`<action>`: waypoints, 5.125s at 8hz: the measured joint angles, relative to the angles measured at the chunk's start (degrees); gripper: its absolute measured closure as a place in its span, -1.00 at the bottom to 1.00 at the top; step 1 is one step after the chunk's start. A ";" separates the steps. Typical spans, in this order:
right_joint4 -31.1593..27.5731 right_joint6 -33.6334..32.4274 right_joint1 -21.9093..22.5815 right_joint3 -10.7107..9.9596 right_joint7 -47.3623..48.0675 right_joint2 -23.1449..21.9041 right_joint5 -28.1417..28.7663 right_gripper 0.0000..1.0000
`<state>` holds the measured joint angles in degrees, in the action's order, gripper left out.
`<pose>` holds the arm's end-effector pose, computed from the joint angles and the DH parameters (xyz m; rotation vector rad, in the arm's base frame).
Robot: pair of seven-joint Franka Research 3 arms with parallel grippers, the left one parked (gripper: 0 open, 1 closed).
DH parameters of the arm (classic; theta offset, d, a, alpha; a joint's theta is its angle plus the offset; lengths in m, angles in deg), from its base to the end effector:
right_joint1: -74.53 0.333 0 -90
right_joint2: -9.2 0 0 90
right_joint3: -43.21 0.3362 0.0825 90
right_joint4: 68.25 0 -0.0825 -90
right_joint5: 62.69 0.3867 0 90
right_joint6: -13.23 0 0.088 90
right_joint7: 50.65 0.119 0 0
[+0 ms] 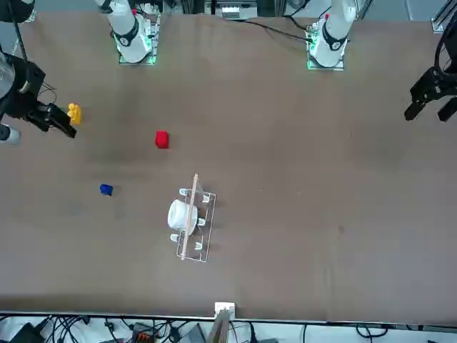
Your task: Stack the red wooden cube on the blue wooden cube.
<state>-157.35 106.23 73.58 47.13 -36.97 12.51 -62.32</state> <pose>0.5800 0.0297 0.6120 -3.1160 0.2928 -0.0138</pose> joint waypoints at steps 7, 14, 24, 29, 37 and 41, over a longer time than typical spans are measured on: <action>-6.89 2.04 0.23 1.66 -2.38 0.99 0.05 -1.00; -53.64 59.42 3.57 16.96 16.85 1.78 0.08 -1.00; -58.76 68.95 3.47 17.01 16.91 7.10 0.08 -1.00; -58.66 68.53 3.45 16.98 16.80 7.73 0.07 -0.42; -36.13 46.08 1.17 4.75 -8.50 5.97 -0.35 -0.42; -26.80 42.93 -2.39 -1.72 -24.42 10.07 -0.36 -0.42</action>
<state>-184.15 149.16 71.19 45.41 -61.39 22.58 -62.68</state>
